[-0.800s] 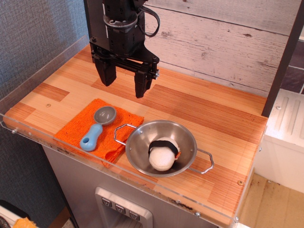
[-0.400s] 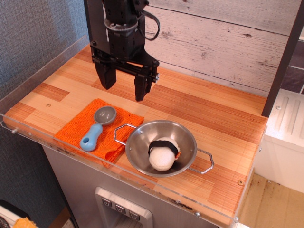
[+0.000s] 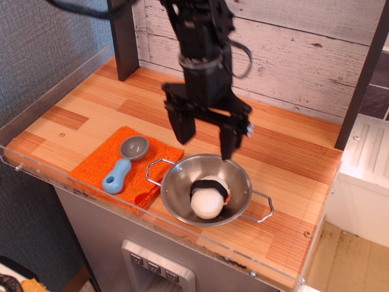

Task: Pick up the eggplant and place it behind the pot

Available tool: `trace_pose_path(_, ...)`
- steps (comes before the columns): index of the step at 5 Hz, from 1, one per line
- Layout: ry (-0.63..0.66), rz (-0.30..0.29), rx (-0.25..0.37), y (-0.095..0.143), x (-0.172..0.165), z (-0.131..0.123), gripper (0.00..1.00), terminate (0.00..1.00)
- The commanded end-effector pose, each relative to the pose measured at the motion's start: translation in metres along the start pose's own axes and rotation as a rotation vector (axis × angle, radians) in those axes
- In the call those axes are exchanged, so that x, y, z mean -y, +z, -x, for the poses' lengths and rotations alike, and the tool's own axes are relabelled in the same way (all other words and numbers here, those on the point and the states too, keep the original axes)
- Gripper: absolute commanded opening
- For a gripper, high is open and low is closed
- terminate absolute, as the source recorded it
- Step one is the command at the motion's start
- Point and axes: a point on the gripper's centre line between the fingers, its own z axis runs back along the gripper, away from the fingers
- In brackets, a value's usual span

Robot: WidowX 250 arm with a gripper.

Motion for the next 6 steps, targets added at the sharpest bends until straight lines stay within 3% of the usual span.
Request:
trace_pose_path(1, -0.033, 0.006, -0.011, -0.006, 0.021, 0.009, 1.0, 0.0)
trace_pose_path(3, -0.007, -0.024, -0.125, -0.034, 0.005, 0.03, 1.0, 0.0)
trace_pose_path(4, -0.012, -0.036, -0.142, -0.041, 0.008, 0.035, 1.0, 0.0)
trace_pose_path(5, -0.025, -0.041, -0.134, -0.042, 0.011, 0.034, 0.0, 0.0)
trace_pose_path(6, -0.04, -0.034, -0.07, -0.018, 0.012, 0.02, 0.0, 0.0)
